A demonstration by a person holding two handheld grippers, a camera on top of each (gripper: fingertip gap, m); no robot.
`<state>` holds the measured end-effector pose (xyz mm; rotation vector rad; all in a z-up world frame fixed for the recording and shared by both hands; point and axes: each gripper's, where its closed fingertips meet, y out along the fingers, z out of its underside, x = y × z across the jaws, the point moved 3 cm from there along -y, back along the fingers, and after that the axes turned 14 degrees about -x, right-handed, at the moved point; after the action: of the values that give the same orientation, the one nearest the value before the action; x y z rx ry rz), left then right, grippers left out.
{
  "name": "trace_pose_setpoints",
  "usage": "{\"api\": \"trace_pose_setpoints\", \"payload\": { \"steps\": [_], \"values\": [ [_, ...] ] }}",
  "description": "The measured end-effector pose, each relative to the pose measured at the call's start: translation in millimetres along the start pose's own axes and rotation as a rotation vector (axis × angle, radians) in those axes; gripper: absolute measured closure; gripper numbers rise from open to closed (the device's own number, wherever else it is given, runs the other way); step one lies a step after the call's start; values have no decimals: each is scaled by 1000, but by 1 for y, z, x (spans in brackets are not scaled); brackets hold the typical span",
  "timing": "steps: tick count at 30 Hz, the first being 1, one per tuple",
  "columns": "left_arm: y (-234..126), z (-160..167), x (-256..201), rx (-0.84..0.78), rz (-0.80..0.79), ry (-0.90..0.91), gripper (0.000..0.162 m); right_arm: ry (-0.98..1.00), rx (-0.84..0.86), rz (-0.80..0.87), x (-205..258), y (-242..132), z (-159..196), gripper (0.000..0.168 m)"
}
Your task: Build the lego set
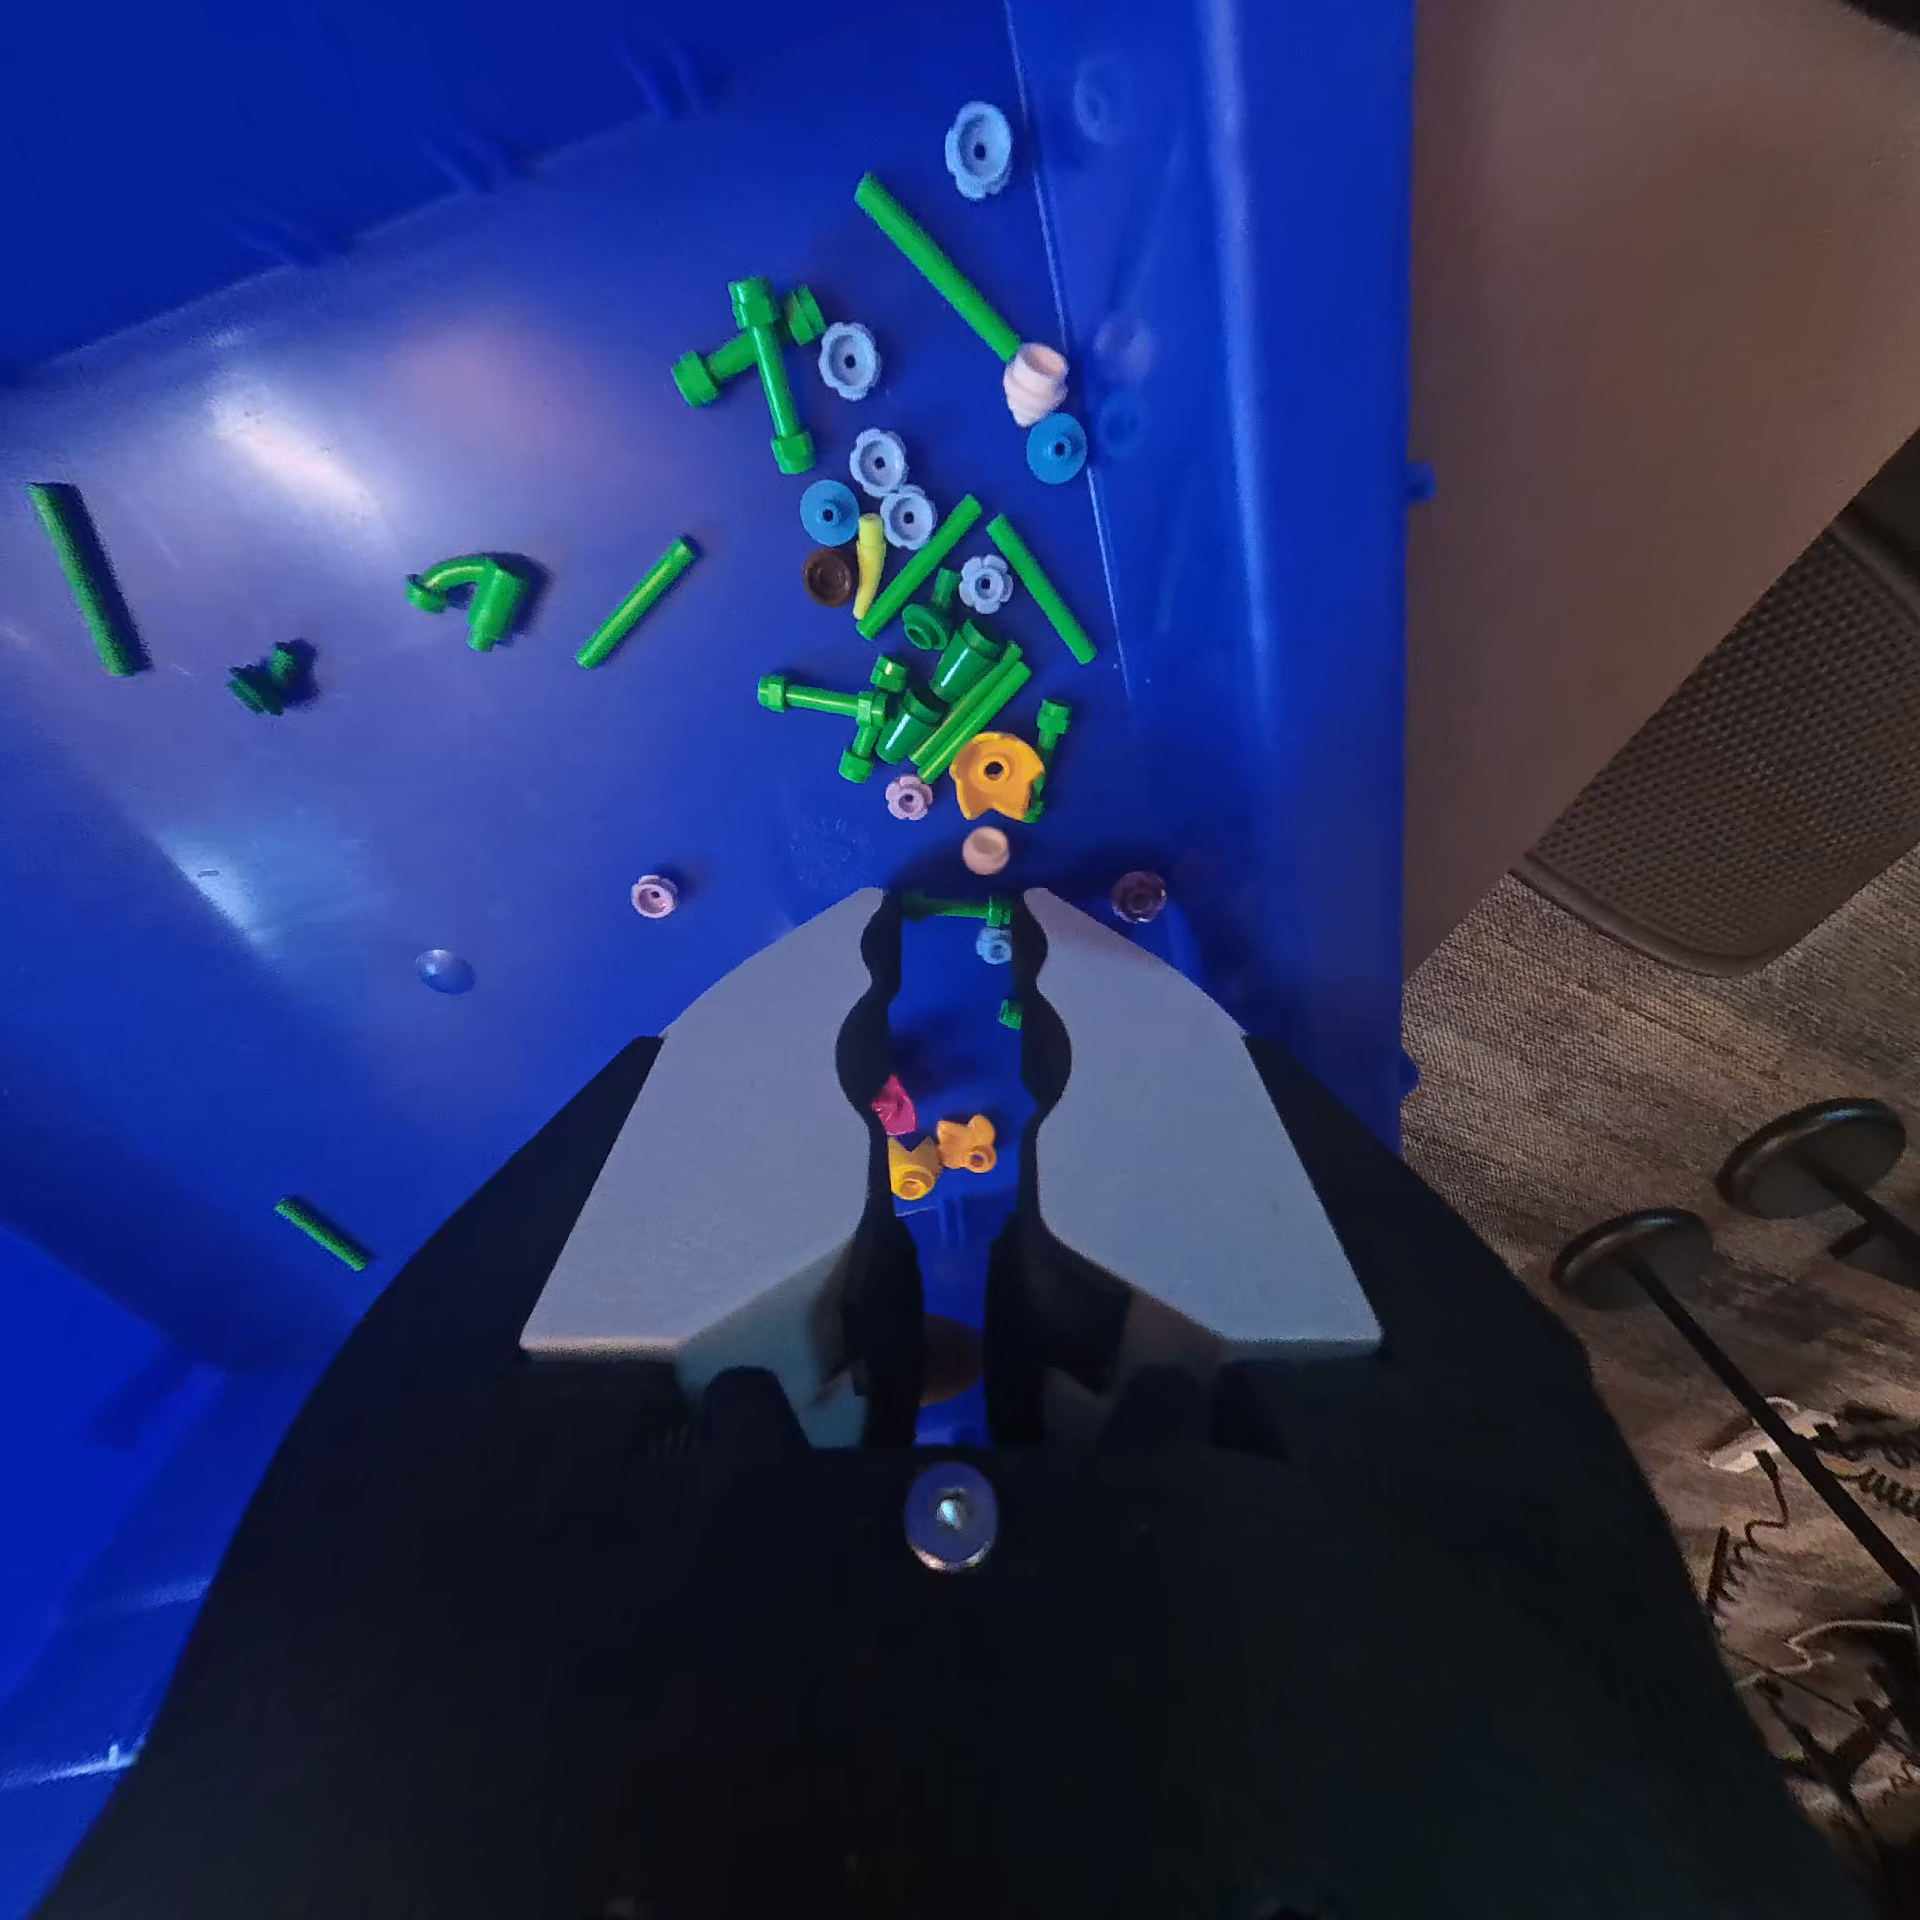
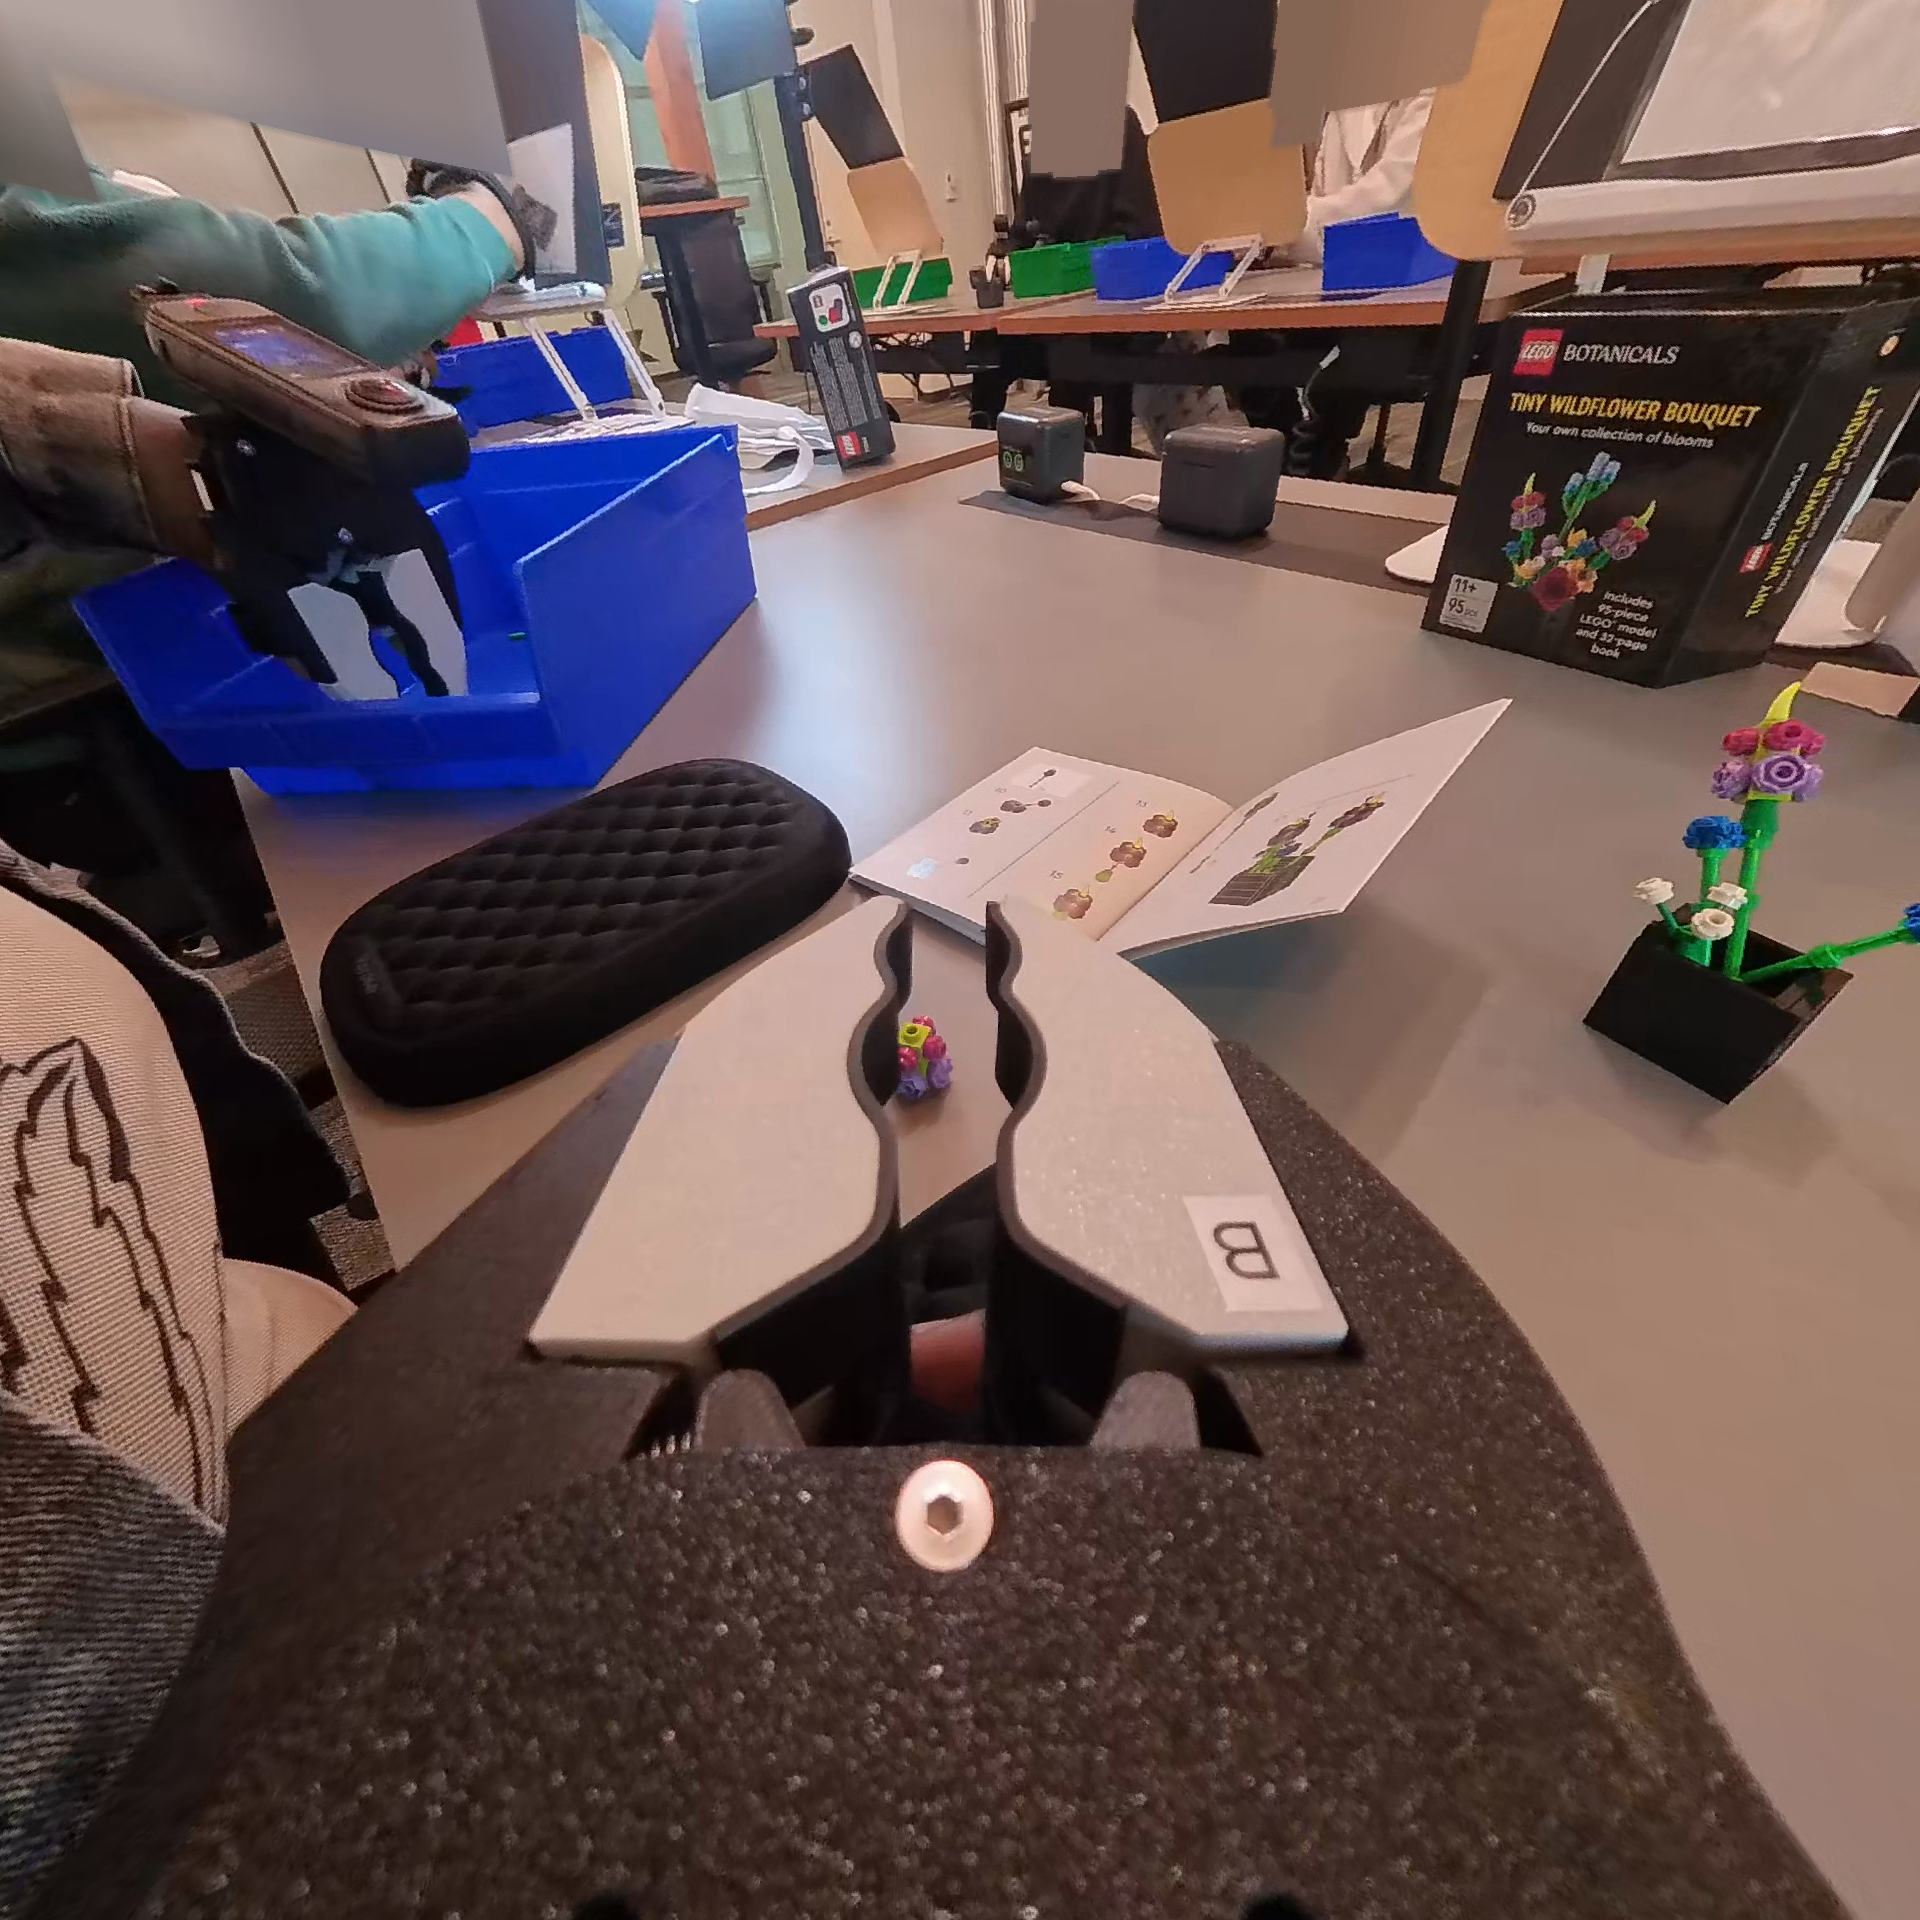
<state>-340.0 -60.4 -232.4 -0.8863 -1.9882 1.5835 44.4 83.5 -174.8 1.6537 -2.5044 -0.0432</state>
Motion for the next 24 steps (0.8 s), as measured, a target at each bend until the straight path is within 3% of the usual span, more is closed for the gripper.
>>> {"api": "trace_pose_setpoints", "payload": {
  "steps": [3, 6, 9, 12, 16, 20, 24],
  "values": [
    [-9, -8, 11, -43, -86, -26, 143, 1, -1, -5, 0, 0, -1, 155],
    [-34, -23, 29, -195, -306, -86, 143, 3, 8, -10, 0, 2, -1, 155],
    [-73, -70, 29, -575, -544, -84, 143, 17, 7, -12, 1, 6, -3, 155],
    [-109, -132, -5, -1049, -653, 52, 143, 86, -76, -61, 9, 19, -16, 155],
    [-119, -205, -69, -1562, -505, 233, 143, 191, -206, -160, 23, 44, -47, 155],
    [-85, -250, -96, -1695, -276, 236, 143, 299, -202, -272, 31, 57, -66, 152],
    [-60, -273, -117, -1786, -89, 306, 143, 435, -100, -345, 33, 55, -63, 149]
  ]
}}
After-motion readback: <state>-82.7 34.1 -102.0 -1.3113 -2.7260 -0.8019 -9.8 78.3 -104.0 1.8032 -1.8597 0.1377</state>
